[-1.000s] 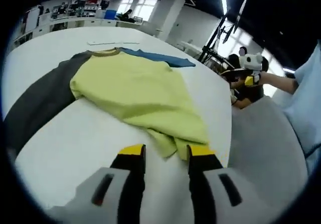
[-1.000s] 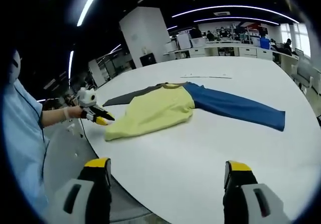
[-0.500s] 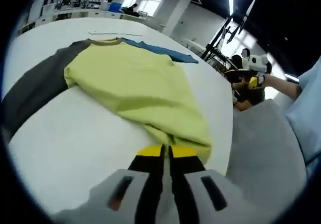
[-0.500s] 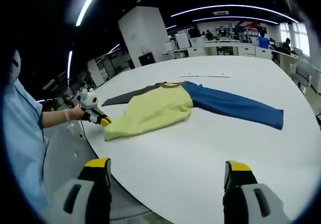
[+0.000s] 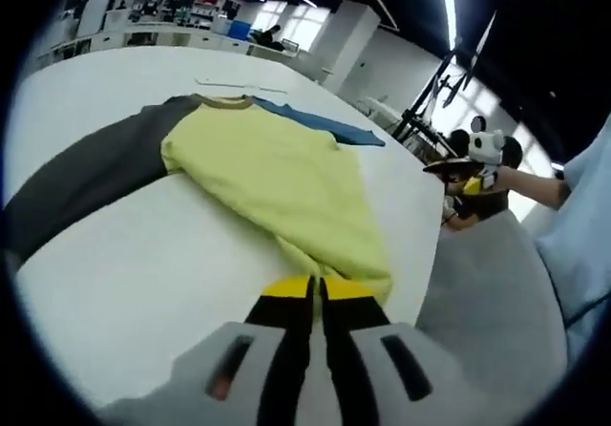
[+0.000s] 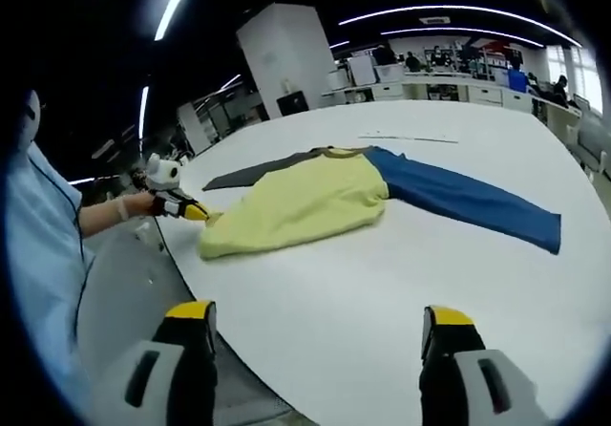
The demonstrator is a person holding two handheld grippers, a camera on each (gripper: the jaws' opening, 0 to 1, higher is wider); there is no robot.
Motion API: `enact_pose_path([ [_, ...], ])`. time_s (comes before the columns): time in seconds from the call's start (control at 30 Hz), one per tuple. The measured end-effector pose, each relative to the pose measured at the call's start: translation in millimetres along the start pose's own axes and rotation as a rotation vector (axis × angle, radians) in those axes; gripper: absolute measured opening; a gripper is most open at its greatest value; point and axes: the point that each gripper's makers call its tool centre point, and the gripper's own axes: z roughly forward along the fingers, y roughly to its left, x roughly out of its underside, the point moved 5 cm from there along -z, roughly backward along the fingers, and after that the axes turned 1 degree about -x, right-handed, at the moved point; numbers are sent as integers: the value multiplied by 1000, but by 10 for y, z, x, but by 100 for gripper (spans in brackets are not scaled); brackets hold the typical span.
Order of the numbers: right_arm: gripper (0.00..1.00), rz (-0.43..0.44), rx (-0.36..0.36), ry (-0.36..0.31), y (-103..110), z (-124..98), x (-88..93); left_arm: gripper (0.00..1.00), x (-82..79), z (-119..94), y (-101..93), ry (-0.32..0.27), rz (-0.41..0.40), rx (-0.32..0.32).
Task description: Fold the garment on the visible template until the final outline fits inside the template.
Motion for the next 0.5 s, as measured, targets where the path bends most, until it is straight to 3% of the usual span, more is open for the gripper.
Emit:
enact_pose_path([
  [0.13, 77, -126, 6, 27, -34, 192, -68, 0, 12, -91, 14, -21, -24, -31],
  [0.23, 70, -277, -3, 101, -11, 388, -94, 0, 15, -159, 9, -41, -38, -52],
  [0.3, 69, -302, -51, 90, 74, 560, -154, 0, 26, -176, 8, -41, -42, -58],
  [0.4, 59, -432, -50, 121, 92, 770, -250, 0, 29, -220, -5, -48, -46, -74],
  [0.5, 58, -495, -89, 122, 158, 964, -360, 0, 7, -253, -10, -65, -52, -85],
])
